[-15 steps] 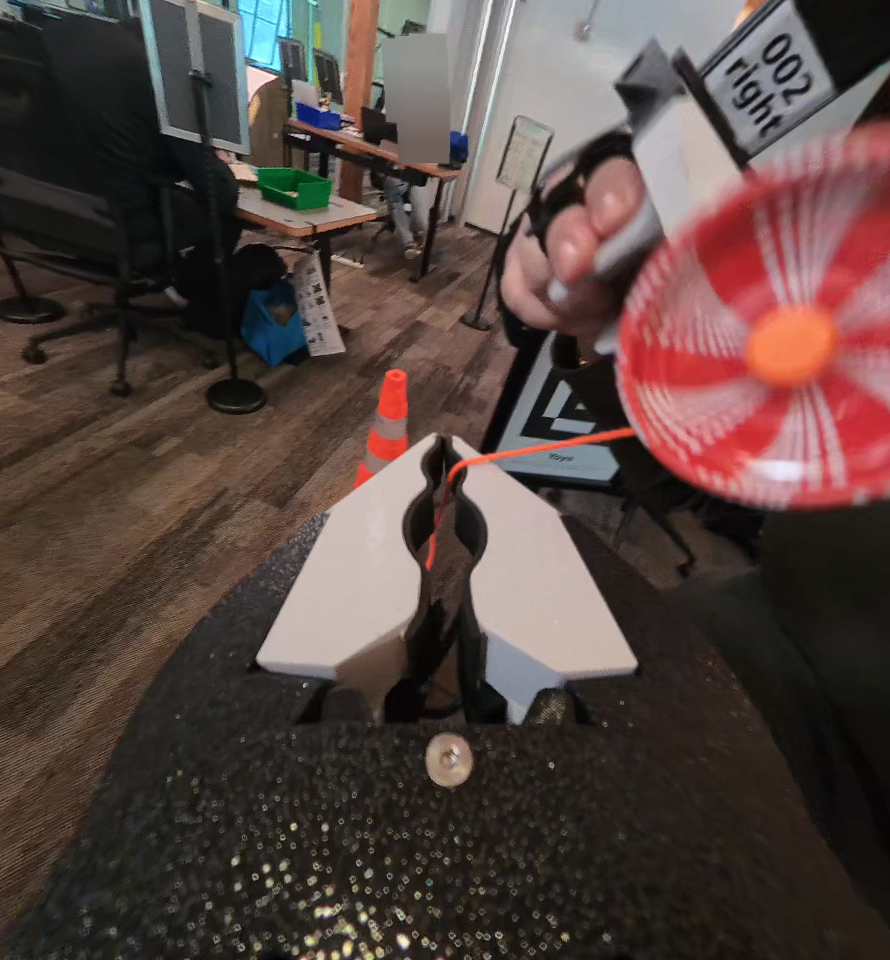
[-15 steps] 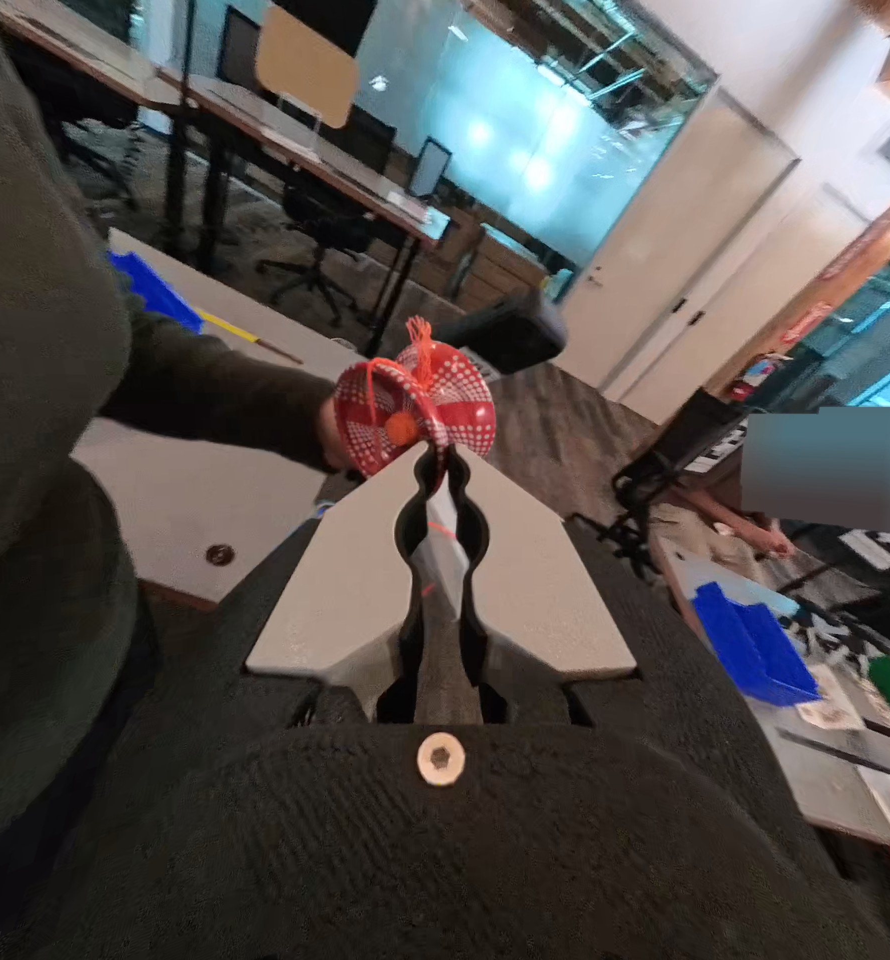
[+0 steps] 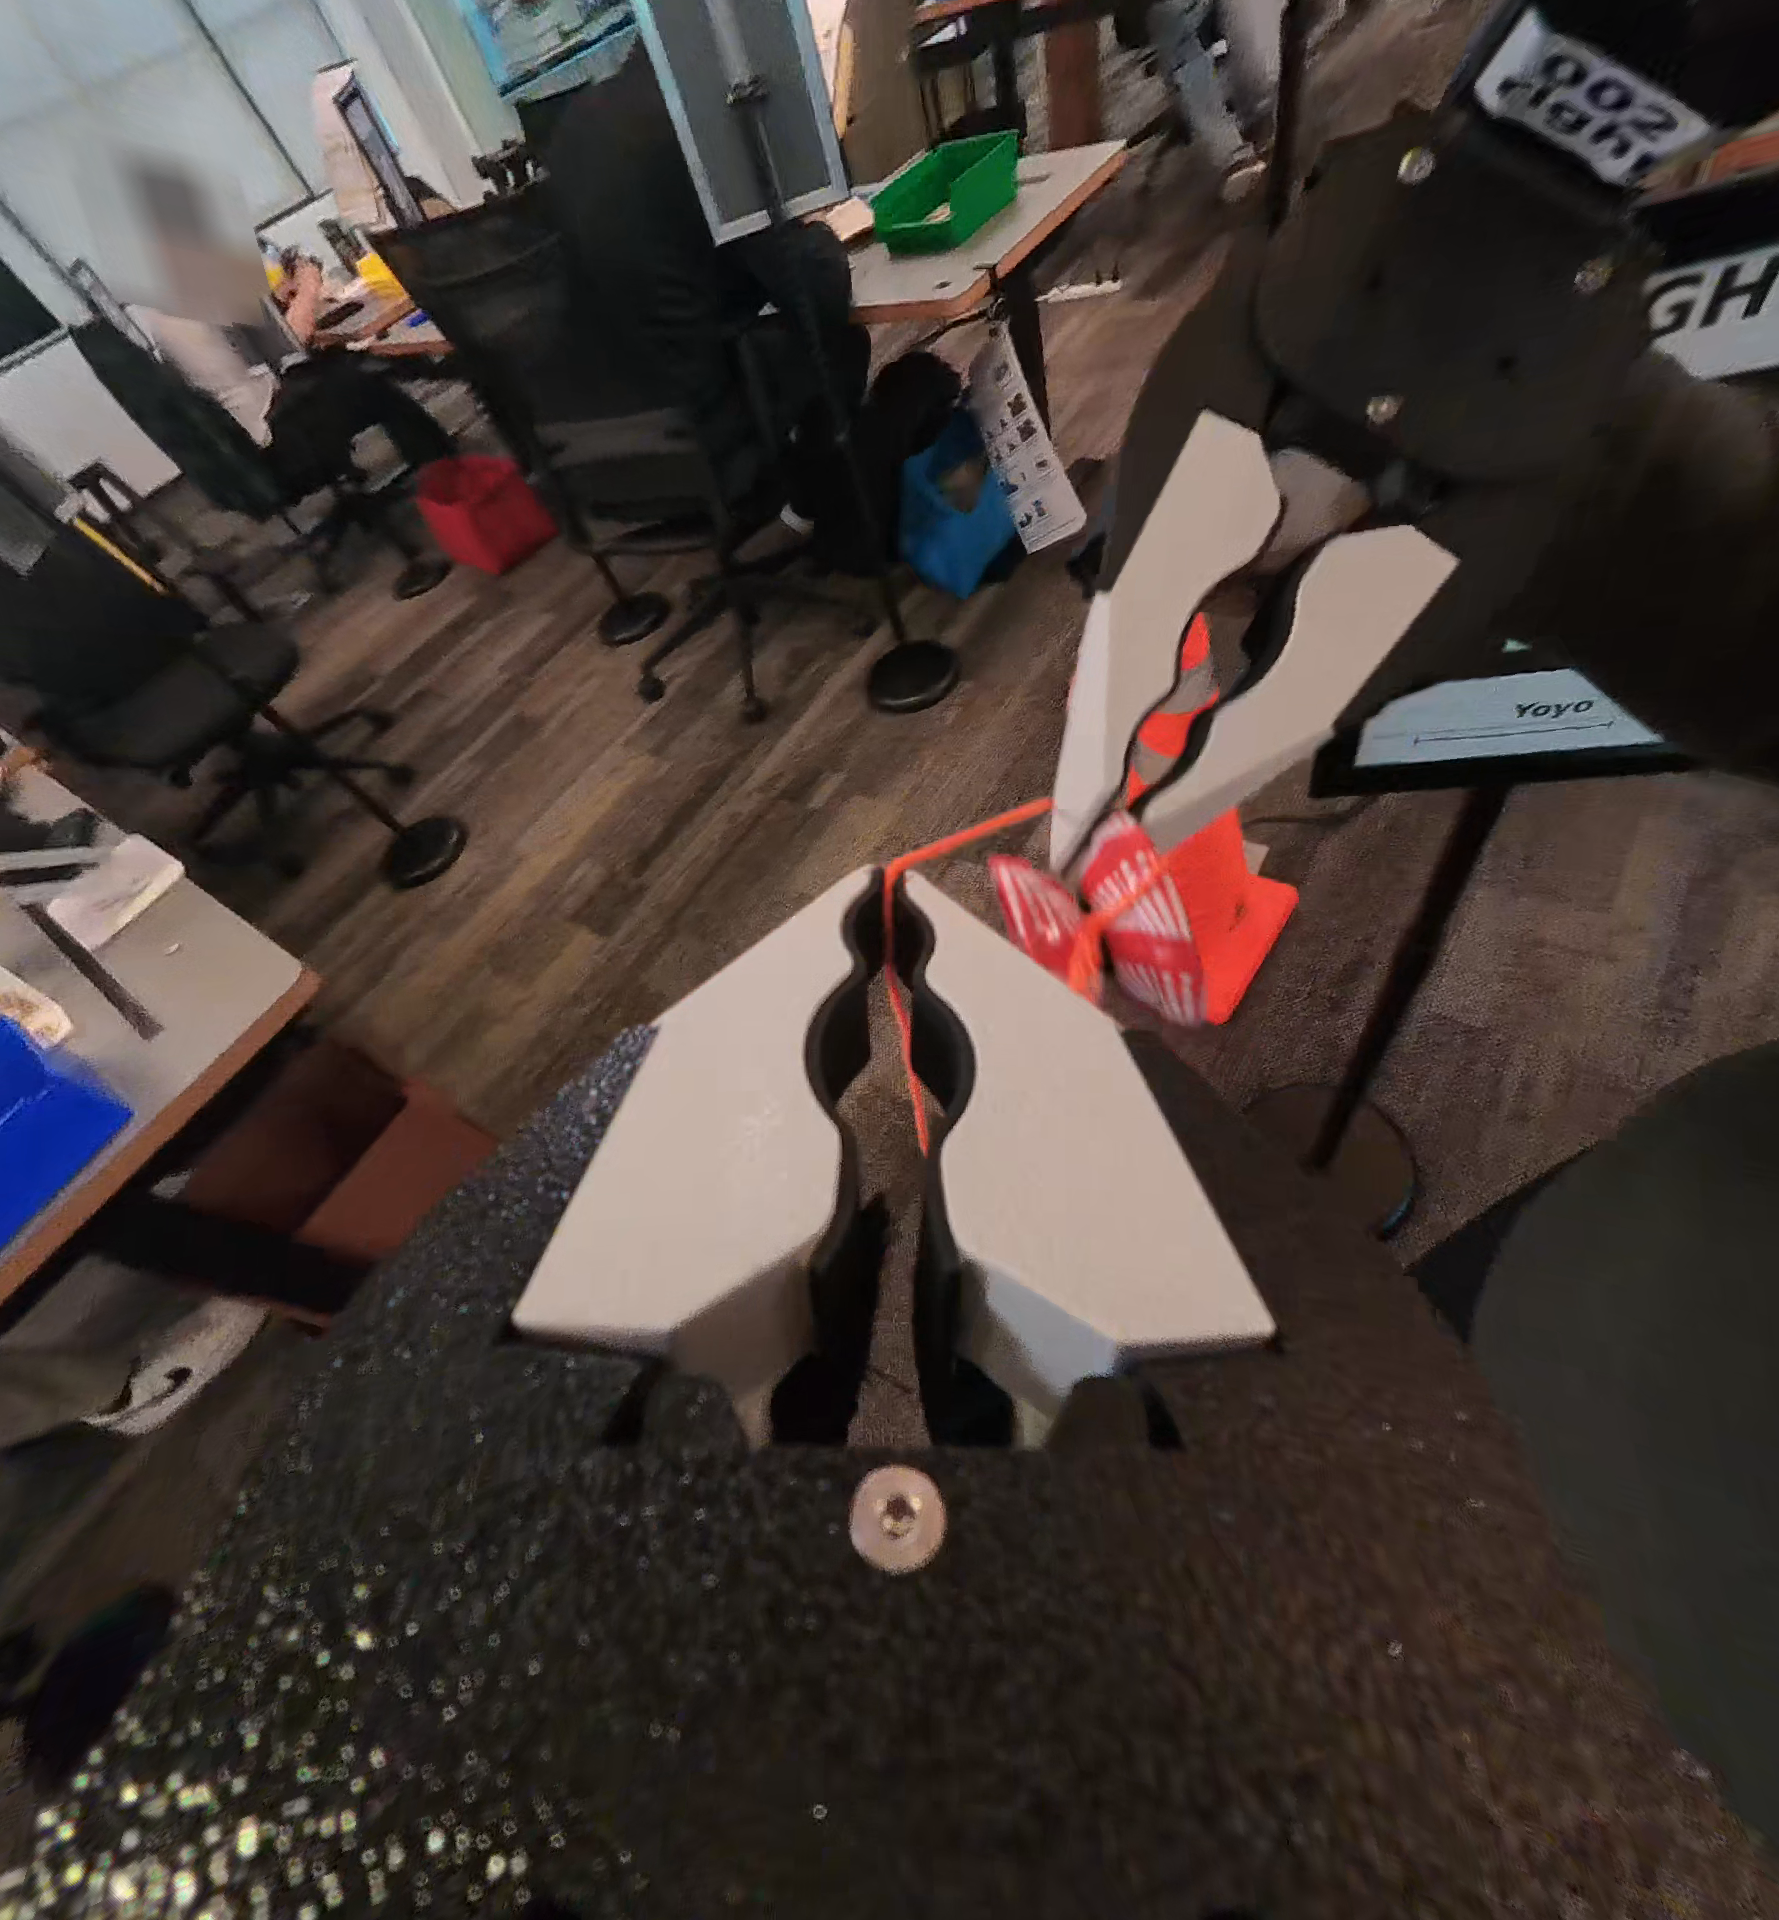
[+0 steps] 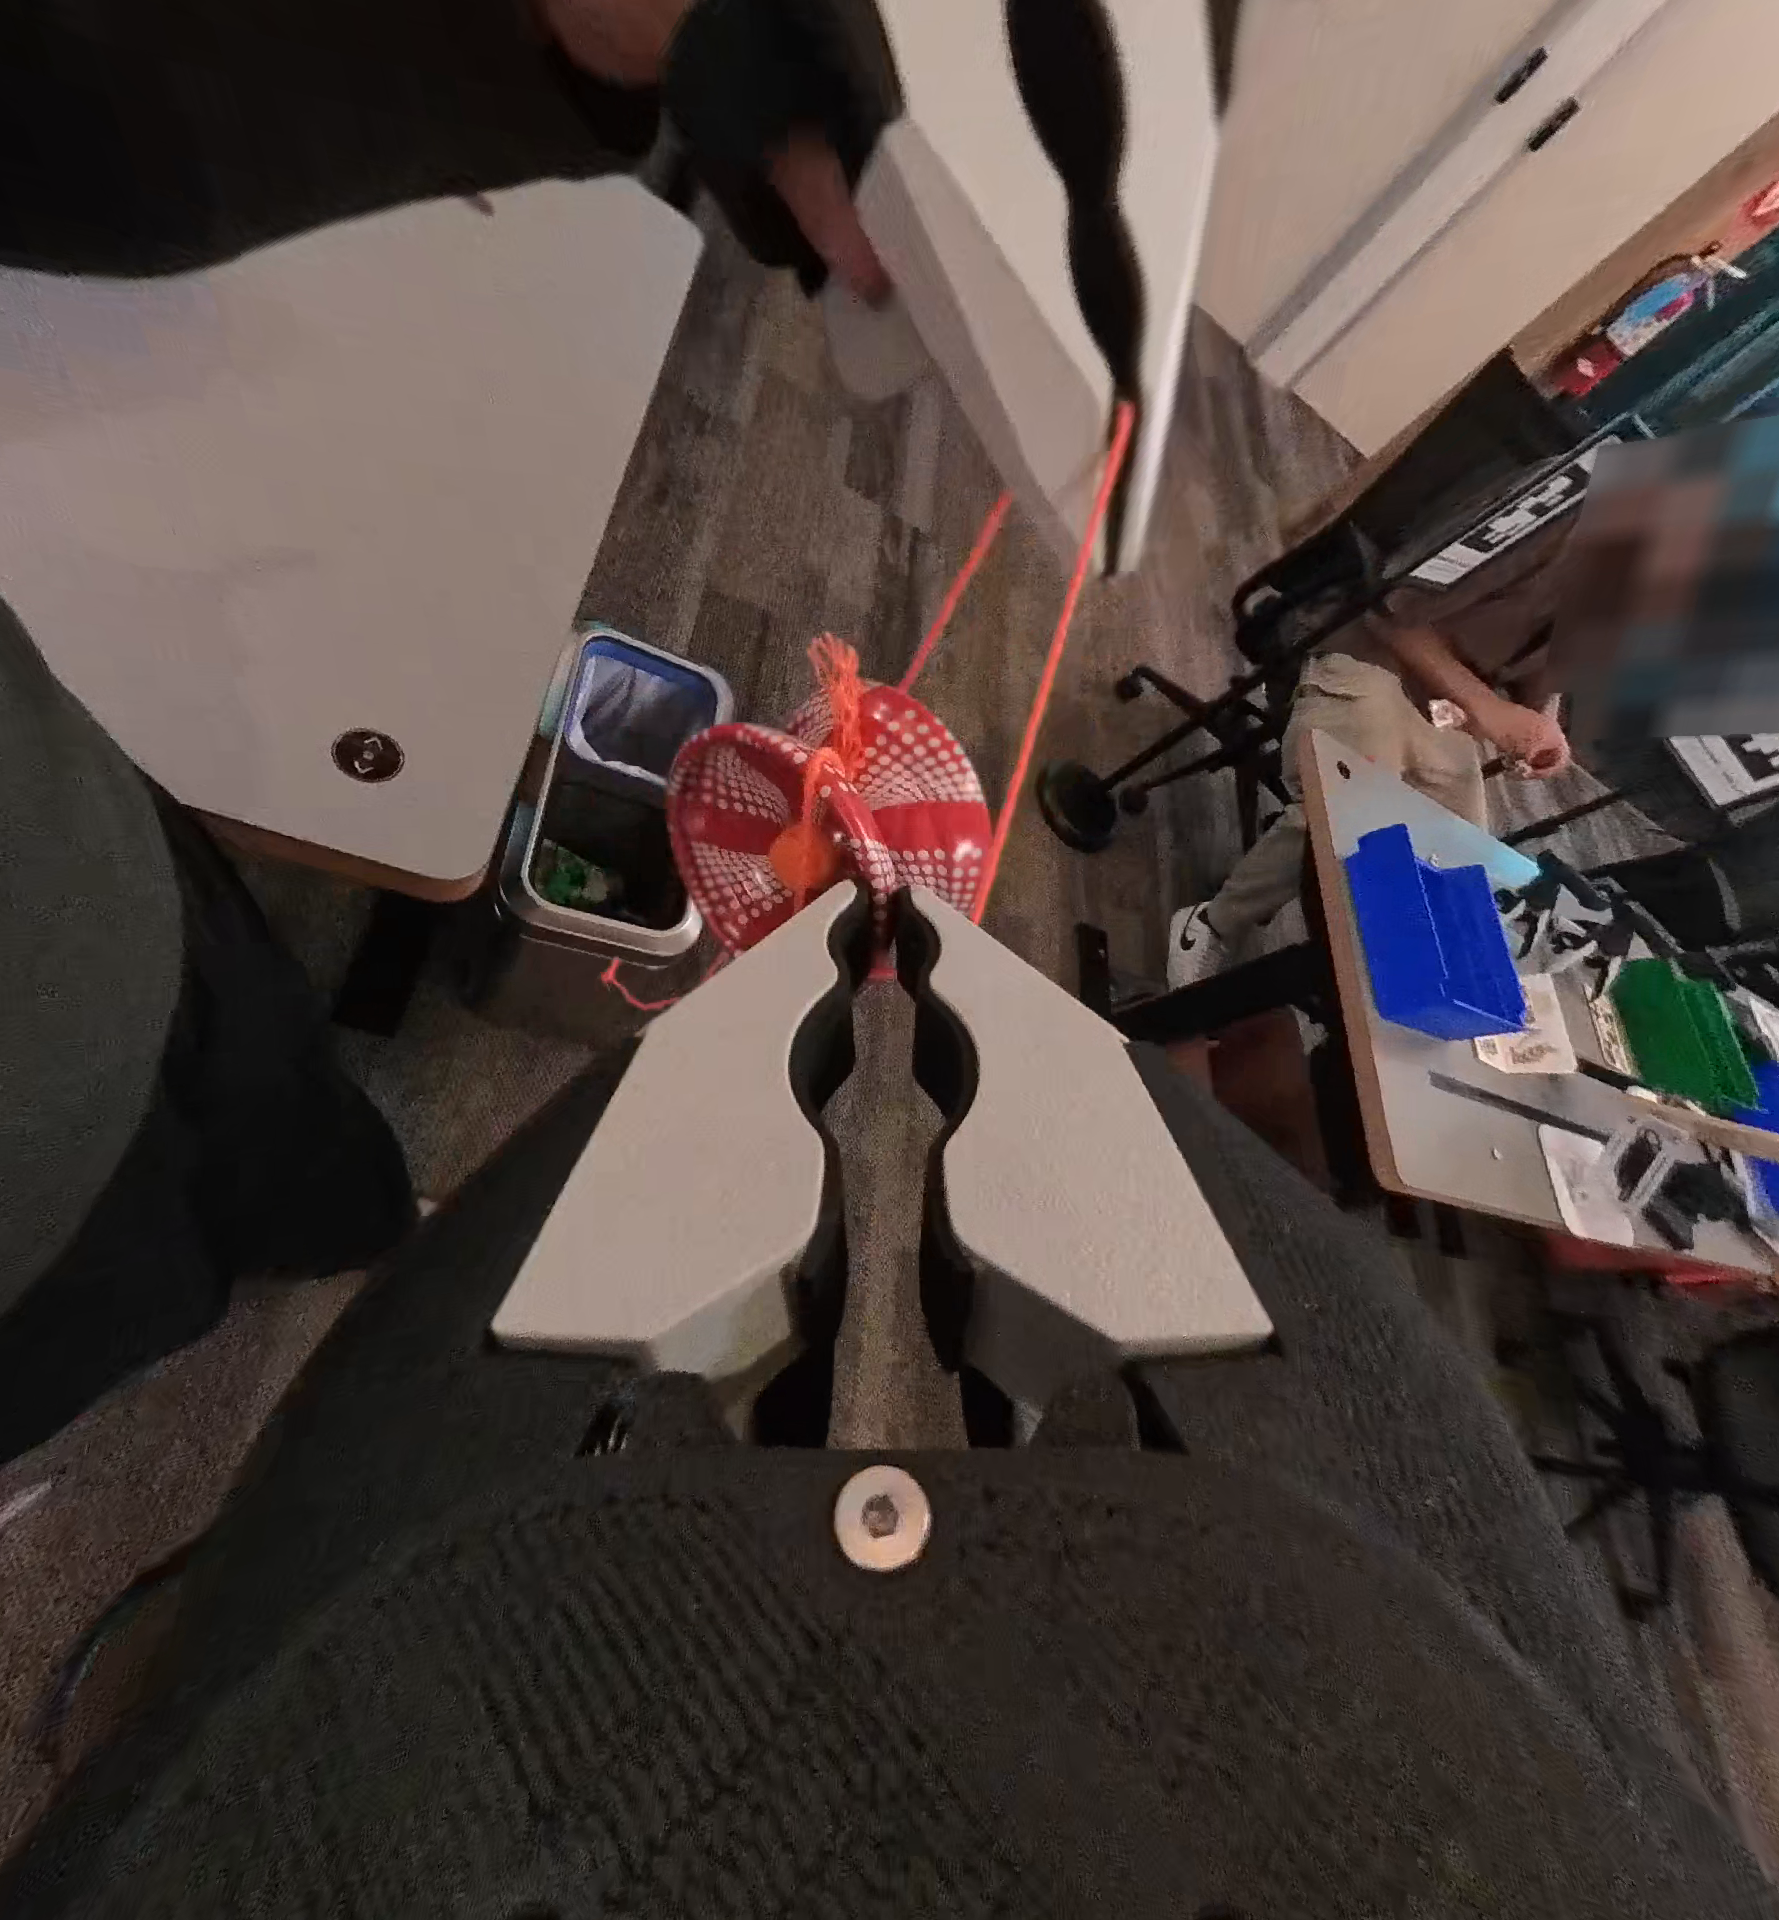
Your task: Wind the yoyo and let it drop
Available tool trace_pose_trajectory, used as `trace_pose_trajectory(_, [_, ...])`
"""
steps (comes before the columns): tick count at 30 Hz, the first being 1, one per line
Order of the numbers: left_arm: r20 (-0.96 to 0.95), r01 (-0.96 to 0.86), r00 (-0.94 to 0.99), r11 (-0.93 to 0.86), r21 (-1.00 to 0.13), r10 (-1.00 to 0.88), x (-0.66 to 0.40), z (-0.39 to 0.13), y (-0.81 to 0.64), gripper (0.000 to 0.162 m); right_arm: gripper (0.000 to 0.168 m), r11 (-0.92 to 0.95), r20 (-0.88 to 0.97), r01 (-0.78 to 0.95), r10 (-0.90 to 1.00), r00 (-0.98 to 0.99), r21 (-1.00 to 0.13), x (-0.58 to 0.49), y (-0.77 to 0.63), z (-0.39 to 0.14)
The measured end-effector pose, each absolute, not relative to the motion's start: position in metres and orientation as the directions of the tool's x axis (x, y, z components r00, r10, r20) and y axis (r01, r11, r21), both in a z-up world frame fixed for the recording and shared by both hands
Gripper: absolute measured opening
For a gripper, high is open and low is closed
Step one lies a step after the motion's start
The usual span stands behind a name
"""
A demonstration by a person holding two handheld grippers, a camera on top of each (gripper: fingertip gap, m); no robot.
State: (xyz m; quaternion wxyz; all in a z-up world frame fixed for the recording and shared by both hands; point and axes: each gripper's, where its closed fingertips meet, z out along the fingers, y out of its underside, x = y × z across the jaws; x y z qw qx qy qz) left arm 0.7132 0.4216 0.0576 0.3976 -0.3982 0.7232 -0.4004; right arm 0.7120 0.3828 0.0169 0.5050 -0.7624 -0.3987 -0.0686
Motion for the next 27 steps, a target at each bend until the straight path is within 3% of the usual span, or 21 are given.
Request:
trace_pose_trajectory(1, [-0.225, -0.263, -0.361, 0.33, -0.906, -0.905, 0.709, 0.055, 0.422, 0.0, 0.002, -0.174, 0.502, 0.659, 0.517, 0.693, -0.731, 0.716, 0.382, 0.019])
trace_pose_trajectory(8, [-0.146, -0.195, -0.311, 0.213, -0.957, -0.939, 0.696, 0.061, 0.418, 0.0, 0.002, -0.125, 0.474, 0.576, 0.442, 0.762, -0.808, 0.728, 0.38, 0.032])
trace_pose_trajectory(13, [-0.164, -0.151, -0.212, 0.198, -0.969, -0.964, 0.694, 0.073, 0.431, 0.0, 0.002, 0.027, 0.465, 0.502, 0.422, 0.778, -0.865, 0.719, 0.379, 0.052])
trace_pose_trajectory(21, [-0.095, -0.185, -0.125, 0.118, -0.976, -0.988, 0.694, 0.064, 0.462, 0.0, 0.002, 0.239, 0.503, 0.443, 0.372, 0.78, -0.864, 0.708, 0.376, 0.073])
trace_pose_trajectory(24, [-0.039, -0.118, -0.194, 0.063, -0.991, -0.98, 0.69, 0.077, 0.451, 0.0, 0.002, 0.214, 0.561, 0.519, 0.298, 0.772, -0.828, 0.714, 0.382, 0.068])
trace_pose_trajectory(27, [-0.1, -0.078, -0.165, 0.114, -0.99, -0.981, 0.689, 0.092, 0.45, 0.0, 0.002, 0.173, 0.602, 0.58, 0.325, 0.729, -0.796, 0.711, 0.387, 0.055])
